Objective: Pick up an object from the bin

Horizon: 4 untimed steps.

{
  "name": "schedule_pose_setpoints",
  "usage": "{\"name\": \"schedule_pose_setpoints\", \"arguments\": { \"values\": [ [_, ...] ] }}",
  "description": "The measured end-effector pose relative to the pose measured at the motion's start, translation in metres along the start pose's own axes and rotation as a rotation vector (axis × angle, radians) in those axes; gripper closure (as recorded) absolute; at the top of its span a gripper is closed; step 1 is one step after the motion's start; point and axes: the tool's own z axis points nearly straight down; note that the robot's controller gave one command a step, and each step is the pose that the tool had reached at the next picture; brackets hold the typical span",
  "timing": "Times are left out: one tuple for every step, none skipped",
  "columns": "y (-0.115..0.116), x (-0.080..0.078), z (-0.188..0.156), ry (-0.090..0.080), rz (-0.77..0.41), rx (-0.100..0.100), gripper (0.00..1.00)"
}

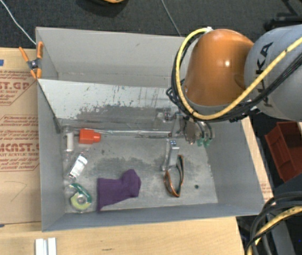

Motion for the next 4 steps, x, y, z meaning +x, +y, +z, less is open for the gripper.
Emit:
{"name": "schedule_pose_setpoints", "arguments": {
  "values": [
    [0.018, 0.014, 0.081, -0.003, -0.159, 0.0, 0.0],
    [0.024, 0.035, 0.115, 0.002, -0.227, -0.001, 0.0],
    [-0.026, 0.009, 0.158, -0.002, -0.403, 0.002, 0.0],
    [0.076, 0.019, 0.122, 0.001, -0.196, -0.002, 0.0]
  ]
}}
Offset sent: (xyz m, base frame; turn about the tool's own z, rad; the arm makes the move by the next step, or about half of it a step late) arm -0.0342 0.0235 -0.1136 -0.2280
